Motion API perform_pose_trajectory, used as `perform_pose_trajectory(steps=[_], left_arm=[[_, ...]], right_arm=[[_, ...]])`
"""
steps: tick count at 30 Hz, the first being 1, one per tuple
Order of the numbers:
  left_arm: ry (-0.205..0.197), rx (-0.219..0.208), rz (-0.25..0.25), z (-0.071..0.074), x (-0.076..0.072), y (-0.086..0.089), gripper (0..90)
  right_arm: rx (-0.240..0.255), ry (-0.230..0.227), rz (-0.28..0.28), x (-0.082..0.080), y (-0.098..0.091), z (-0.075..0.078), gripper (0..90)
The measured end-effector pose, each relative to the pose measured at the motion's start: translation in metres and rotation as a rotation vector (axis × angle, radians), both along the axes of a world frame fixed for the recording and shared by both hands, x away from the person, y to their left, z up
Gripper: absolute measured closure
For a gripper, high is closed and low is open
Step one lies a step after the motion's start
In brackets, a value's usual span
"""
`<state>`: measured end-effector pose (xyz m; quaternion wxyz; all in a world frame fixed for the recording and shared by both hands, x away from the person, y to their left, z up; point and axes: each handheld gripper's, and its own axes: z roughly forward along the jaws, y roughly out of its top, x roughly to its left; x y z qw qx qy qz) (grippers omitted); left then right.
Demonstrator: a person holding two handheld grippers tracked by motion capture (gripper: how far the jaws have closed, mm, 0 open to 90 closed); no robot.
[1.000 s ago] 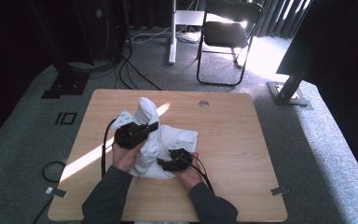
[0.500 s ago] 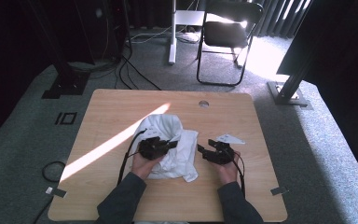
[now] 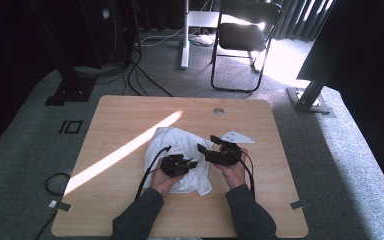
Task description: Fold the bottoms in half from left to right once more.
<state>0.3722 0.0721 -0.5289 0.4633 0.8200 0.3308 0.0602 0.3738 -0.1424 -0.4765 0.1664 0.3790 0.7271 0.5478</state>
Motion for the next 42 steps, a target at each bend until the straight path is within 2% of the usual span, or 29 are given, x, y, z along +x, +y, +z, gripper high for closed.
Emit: perform_pose_trajectory(steps=[2, 3, 4, 5, 6, 7, 9, 10, 11, 14, 15, 17, 18, 20, 22, 24, 26, 27, 31, 34, 36, 38, 40, 42], left_arm=[[-0.002, -0.005, -0.002, 0.001, -0.001, 0.001, 84.1], [-0.004, -0.008, -0.001, 0.002, -0.001, 0.001, 83.8], [-0.006, -0.006, -0.001, 0.003, -0.002, 0.002, 83.4], [-0.008, -0.004, 0.0, 0.005, -0.003, 0.002, 82.8], [-0.009, -0.006, -0.003, 0.007, -0.003, 0.003, 82.0], [-0.007, -0.017, -0.012, 0.009, -0.004, 0.005, 80.8], [0.023, -0.045, -0.021, 0.016, -0.003, 0.01, 73.1], [0.03, -0.064, -0.024, 0.022, -0.003, 0.014, 69.2], [0.013, -0.08, -0.026, 0.03, -0.004, 0.019, 66.2], [-0.077, -0.138, 0.007, 0.06, -0.008, 0.038, 58.6], [-0.117, -0.134, 0.037, 0.069, -0.009, 0.045, 56.3], [-0.194, -0.074, 0.116, 0.082, -0.007, 0.059, 55.9], [-0.218, -0.035, 0.158, 0.084, -0.003, 0.065, 57.0], [-0.234, 0.043, 0.233, 0.08, 0.006, 0.075, 59.5], [-0.184, 0.079, 0.259, 0.067, 0.017, 0.082, 59.9], [-0.141, 0.109, 0.253, 0.051, 0.022, 0.082, 61.2], [-0.117, 0.105, 0.241, 0.032, 0.023, 0.079, 61.8], [-0.113, 0.101, 0.242, 0.028, 0.023, 0.077, 61.8], [-0.095, 0.138, 0.232, 0.01, 0.023, 0.068, 62.3], [-0.103, 0.157, 0.246, 0.007, 0.022, 0.064, 63.2], [-0.134, 0.208, 0.255, 0.005, 0.02, 0.059, 64.0], [-0.17, 0.243, 0.269, 0.001, 0.016, 0.055, 64.4], [-0.178, 0.235, 0.289, 0.0, 0.013, 0.054, 64.6], [-0.188, 0.238, 0.298, -0.001, 0.012, 0.053, 64.5]], right_arm=[[-0.001, 0.012, -0.002, 0.003, 0.006, 0.0, 34.7], [-0.04, 0.036, -0.024, 0.006, 0.009, -0.001, 37.6], [-0.089, 0.083, -0.038, 0.011, 0.012, -0.004, 39.7], [-0.117, 0.127, -0.032, 0.017, 0.015, -0.008, 45.2], [-0.126, 0.151, -0.026, 0.024, 0.016, -0.014, 51.8], [-0.134, 0.175, -0.032, 0.029, 0.016, -0.019, 62.4], [-0.132, 0.204, -0.029, 0.04, 0.015, -0.027, 77.8], [-0.132, 0.211, -0.024, 0.043, 0.015, -0.029, 80.4], [-0.143, 0.215, -0.025, 0.045, 0.015, -0.031, 81.4], [-0.167, 0.223, -0.033, 0.052, 0.016, -0.036, 81.1], [-0.163, 0.227, -0.033, 0.053, 0.015, -0.038, 80.2], [-0.159, 0.23, -0.031, 0.055, 0.015, -0.041, 79.6], [-0.163, 0.228, -0.031, 0.056, 0.015, -0.041, 79.6], [-0.166, 0.222, -0.03, 0.056, 0.015, -0.042, 79.3], [-0.169, 0.219, -0.027, 0.057, 0.015, -0.042, 78.8], [-0.179, 0.22, -0.025, 0.059, 0.015, -0.042, 78.5], [-0.184, 0.222, -0.026, 0.06, 0.015, -0.043, 78.6], [-0.197, 0.222, -0.031, 0.061, 0.015, -0.044, 78.6], [-0.209, 0.23, -0.039, 0.062, 0.012, -0.047, 78.1], [-0.21, 0.236, -0.044, 0.063, 0.01, -0.049, 75.9], [-0.214, 0.235, -0.051, 0.063, 0.009, -0.048, 70.3], [-0.233, 0.214, -0.074, 0.061, 0.009, -0.043, 61.1], [-0.24, 0.181, -0.095, 0.057, 0.007, -0.036, 52.7], [-0.239, 0.138, -0.103, 0.051, 0.006, -0.025, 48.4]])
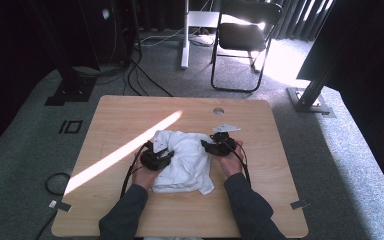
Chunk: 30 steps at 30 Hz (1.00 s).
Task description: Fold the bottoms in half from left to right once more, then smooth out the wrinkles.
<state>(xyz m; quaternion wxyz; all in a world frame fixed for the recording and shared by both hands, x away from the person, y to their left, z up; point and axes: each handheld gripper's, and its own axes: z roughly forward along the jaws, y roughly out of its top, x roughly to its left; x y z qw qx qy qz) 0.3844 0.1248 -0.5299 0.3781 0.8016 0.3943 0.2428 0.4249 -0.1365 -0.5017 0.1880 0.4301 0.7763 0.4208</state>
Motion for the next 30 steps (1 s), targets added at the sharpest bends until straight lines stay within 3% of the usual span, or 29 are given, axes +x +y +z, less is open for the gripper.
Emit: perform_pose_trajectory(steps=[3, 4, 7, 10, 12, 15, 18, 20, 23, 30], left_arm=[[-0.007, 0.007, 0.019, 0.0, 0.0, -0.003, 64.6], [-0.008, 0.01, 0.025, 0.0, -0.001, -0.004, 64.6], [-0.017, 0.002, 0.044, -0.001, -0.001, -0.007, 64.5], [-0.009, -0.017, 0.04, -0.001, 0.0, -0.004, 64.4], [-0.008, -0.038, 0.043, -0.002, 0.0, -0.003, 64.4], [-0.01, -0.03, 0.042, -0.002, 0.0, -0.003, 64.4], [-0.008, -0.033, 0.041, -0.002, 0.0, -0.002, 64.4], [-0.009, -0.036, 0.041, -0.002, -0.001, -0.002, 64.3], [-0.008, -0.039, 0.041, -0.002, -0.001, -0.002, 64.3], [-0.003, -0.052, 0.036, -0.002, 0.0, 0.0, 64.1]], right_arm=[[-0.005, -0.036, -0.002, -0.007, 0.0, 0.011, 45.5], [0.009, -0.076, 0.025, -0.019, 0.001, 0.023, 43.8], [0.04, -0.096, 0.09, -0.03, 0.008, 0.032, 41.5], [0.085, -0.072, 0.155, -0.04, 0.019, 0.036, 39.7], [0.06, -0.06, 0.2, -0.047, 0.029, 0.033, 37.4], [0.025, -0.021, 0.246, -0.051, 0.039, 0.021, 37.2], [-0.039, 0.02, 0.256, -0.054, 0.042, 0.006, 47.4], [-0.057, 0.047, 0.269, -0.059, 0.039, -0.001, 65.6], [-0.062, 0.047, 0.24, -0.069, 0.027, -0.003, 82.8], [-0.054, 0.039, 0.223, -0.099, -0.01, -0.008, 87.5]])
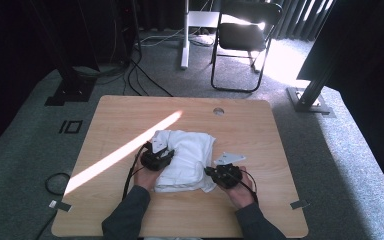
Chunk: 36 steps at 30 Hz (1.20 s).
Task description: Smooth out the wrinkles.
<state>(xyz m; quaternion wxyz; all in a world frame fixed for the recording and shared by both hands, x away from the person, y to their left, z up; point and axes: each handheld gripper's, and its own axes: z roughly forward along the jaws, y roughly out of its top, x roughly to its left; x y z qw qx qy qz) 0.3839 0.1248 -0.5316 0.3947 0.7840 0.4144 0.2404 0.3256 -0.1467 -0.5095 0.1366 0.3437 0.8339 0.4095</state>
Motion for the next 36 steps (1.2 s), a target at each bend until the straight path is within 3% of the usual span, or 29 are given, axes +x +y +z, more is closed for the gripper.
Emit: perform_pose_trajectory(steps=[3, 6, 11, 15, 16, 17, 21, 22, 23, 24, 25, 26, 27, 28, 29, 32, 33, 34, 35, 36], left_arm=[[0.0, 0.003, 0.0, 0.0, 0.0, 0.0, 64.0], [0.002, -0.004, 0.002, 0.0, 0.0, 0.0, 63.9], [0.004, -0.015, 0.006, 0.0, 0.0, 0.0, 63.4], [0.002, -0.028, 0.007, 0.0, -0.001, 0.0, 62.7], [0.002, -0.028, 0.007, 0.0, -0.001, 0.0, 62.4], [0.005, -0.042, 0.002, 0.0, -0.001, 0.003, 62.1], [0.002, -0.065, -0.003, -0.001, -0.001, 0.005, 61.5], [0.002, -0.065, -0.003, -0.001, -0.001, 0.005, 61.3], [0.003, -0.066, -0.006, -0.001, 0.0, 0.005, 61.2], [0.003, -0.066, -0.006, -0.001, 0.0, 0.005, 61.2], [0.004, -0.065, -0.008, -0.001, 0.0, 0.006, 61.2], [0.003, -0.065, -0.009, -0.001, 0.0, 0.006, 61.2], [0.004, -0.063, -0.01, -0.001, 0.0, 0.006, 61.2], [0.004, -0.063, -0.01, -0.001, 0.0, 0.006, 61.2], [0.005, -0.066, -0.01, -0.001, 0.0, 0.006, 61.2], [0.006, -0.072, -0.008, -0.001, -0.001, 0.007, 61.2], [0.005, -0.077, -0.009, -0.001, 0.0, 0.007, 61.2], [0.005, -0.077, -0.009, -0.001, 0.0, 0.007, 61.2], [0.005, -0.077, -0.008, -0.001, 0.0, 0.007, 61.1], [0.005, -0.072, -0.01, -0.001, 0.0, 0.007, 61.0]], right_arm=[[-0.007, 0.001, -0.002, -0.007, -0.008, -0.001, 87.1], [-0.002, -0.007, -0.029, -0.011, -0.02, 0.003, 80.3], [0.072, -0.089, -0.097, -0.004, -0.029, 0.03, 59.4], [0.074, -0.117, -0.095, 0.024, -0.01, 0.046, 50.8], [0.074, -0.117, -0.095, 0.024, -0.01, 0.046, 50.8], [0.05, -0.11, -0.095, 0.047, 0.005, 0.047, 47.6], [0.006, -0.111, -0.115, 0.089, 0.027, 0.037, 43.7], [0.006, -0.111, -0.115, 0.089, 0.027, 0.037, 43.7], [0.007, -0.081, -0.117, 0.109, 0.035, 0.028, 44.0], [0.007, -0.081, -0.117, 0.109, 0.035, 0.028, 44.0], [0.004, -0.039, -0.078, 0.12, 0.04, 0.021, 49.8], [-0.004, -0.026, -0.05, 0.125, 0.042, 0.017, 57.1], [-0.021, -0.016, -0.028, 0.128, 0.044, 0.014, 76.9], [-0.065, -0.014, -0.03, 0.13, 0.045, 0.013, 89.0], [-0.102, -0.019, -0.07, 0.132, 0.043, 0.013, 90.0], [-0.104, -0.017, -0.244, 0.143, 0.021, 0.016, 90.0], [-0.069, 0.014, -0.282, 0.144, 0.011, 0.016, 90.0], [-0.069, 0.014, -0.282, 0.144, 0.011, 0.016, 90.0], [-0.012, 0.023, -0.253, 0.137, 0.0, 0.018, 73.8], [0.009, 0.012, -0.221, 0.133, 0.0, 0.018, 66.9]])
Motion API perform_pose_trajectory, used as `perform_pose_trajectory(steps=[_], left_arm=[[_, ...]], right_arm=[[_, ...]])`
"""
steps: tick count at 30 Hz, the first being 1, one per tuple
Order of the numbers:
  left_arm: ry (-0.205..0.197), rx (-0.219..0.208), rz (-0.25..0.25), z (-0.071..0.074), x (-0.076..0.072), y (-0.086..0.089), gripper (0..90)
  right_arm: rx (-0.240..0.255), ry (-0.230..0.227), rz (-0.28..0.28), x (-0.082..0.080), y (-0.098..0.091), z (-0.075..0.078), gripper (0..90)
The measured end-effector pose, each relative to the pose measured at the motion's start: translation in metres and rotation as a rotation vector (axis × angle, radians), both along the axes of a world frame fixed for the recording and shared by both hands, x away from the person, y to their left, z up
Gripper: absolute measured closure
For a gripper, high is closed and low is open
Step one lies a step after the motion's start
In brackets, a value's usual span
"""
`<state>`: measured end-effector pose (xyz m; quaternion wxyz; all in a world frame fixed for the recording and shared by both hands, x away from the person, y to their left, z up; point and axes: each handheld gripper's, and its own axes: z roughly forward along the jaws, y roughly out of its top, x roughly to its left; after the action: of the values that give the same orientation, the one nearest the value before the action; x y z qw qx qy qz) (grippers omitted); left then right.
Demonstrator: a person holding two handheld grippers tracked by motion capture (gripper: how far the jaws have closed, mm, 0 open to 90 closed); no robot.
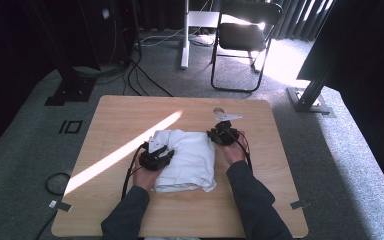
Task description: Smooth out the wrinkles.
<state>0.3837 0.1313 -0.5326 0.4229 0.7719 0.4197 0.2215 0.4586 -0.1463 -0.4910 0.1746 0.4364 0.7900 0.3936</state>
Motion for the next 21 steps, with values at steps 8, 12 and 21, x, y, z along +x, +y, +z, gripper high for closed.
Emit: perform_pose_trajectory(steps=[8, 12, 21], left_arm=[[-0.003, -0.006, -0.001, 0.0, 0.0, 0.0, 60.6], [-0.008, -0.016, -0.003, -0.001, -0.001, 0.001, 60.4], [-0.016, -0.061, -0.002, 0.011, -0.012, 0.002, 53.9]], right_arm=[[-0.001, -0.07, 0.164, 0.0, 0.032, 0.006, 37.0], [-0.049, 0.01, 0.224, 0.014, 0.047, -0.009, 85.7], [-0.04, -0.045, 0.097, -0.012, 0.039, 0.006, 51.8]])
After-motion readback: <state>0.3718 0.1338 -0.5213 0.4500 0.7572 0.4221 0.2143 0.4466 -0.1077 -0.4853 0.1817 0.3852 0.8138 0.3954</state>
